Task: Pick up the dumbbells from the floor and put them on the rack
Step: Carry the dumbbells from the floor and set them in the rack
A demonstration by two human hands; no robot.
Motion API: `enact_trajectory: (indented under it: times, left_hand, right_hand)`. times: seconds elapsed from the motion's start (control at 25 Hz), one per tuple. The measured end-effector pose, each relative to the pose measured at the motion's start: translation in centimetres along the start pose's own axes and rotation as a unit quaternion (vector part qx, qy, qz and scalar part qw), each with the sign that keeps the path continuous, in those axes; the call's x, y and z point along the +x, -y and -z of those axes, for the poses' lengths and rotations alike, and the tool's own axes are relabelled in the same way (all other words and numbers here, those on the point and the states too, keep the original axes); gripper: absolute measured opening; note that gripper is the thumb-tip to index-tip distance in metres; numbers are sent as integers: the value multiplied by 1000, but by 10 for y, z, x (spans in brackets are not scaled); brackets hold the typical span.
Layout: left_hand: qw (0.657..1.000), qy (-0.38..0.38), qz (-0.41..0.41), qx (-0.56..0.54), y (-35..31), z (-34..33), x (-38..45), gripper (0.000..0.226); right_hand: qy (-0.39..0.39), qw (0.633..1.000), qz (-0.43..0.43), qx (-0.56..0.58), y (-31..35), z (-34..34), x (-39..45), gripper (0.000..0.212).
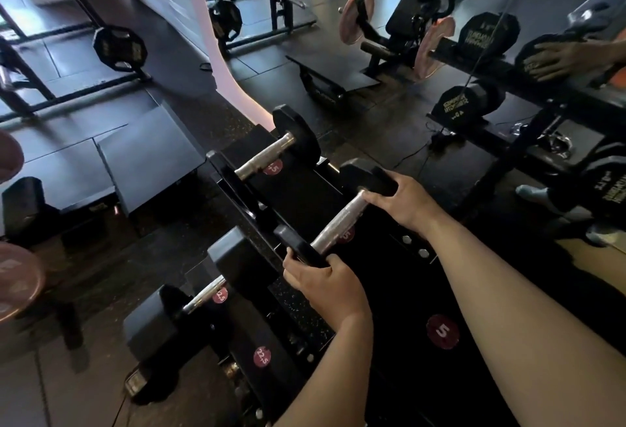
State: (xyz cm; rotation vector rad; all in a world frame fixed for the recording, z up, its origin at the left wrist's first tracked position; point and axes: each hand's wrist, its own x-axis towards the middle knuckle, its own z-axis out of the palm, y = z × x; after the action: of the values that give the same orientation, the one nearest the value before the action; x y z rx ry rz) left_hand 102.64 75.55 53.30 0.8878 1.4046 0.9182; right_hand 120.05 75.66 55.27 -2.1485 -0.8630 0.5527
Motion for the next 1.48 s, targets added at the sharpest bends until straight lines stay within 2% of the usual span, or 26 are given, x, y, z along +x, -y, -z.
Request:
enact_trajectory:
  times: [0.24, 0.4, 0.56, 0.64, 0.72, 0.84, 1.04, 1.24, 1.48]
  left_hand:
    - [1000, 17, 3, -15, 0, 9, 2, 65]
    - [999, 16, -15, -29, -15, 9, 3, 69]
    - [992, 26, -117, 40, -32, 13, -2, 74]
    - [970, 55, -203, 120, -35, 15, -13, 75]
    - [933, 112, -291, 182, -39, 16, -38, 69]
    - [861, 268, -383, 202, -37, 14, -96, 54]
    - [727, 495, -423, 218, -7, 21, -231, 41]
    - [576, 667, -420, 216, 47, 94, -408, 45]
    - [366, 826, -399, 157, 119, 262, -635, 41]
  right_hand:
    - [-10, 999, -7, -36, 5, 0, -6, 42]
    - [-68, 998, -8, 14, 12, 2, -25, 38]
    - [-98, 992, -23, 78, 24, 24, -61, 36]
    - [-116, 986, -34, 111, 24, 38, -88, 32]
    - [-147, 980, -42, 128, 15, 57, -125, 34]
    - [-211, 967, -69, 126, -15, 95, -204, 36]
    - [-321, 926, -143, 138, -60, 157, -391, 37]
    - [-452, 847, -239, 147, -97, 168, -632, 38]
    - [-613, 706, -344, 89, -79, 117, -964, 35]
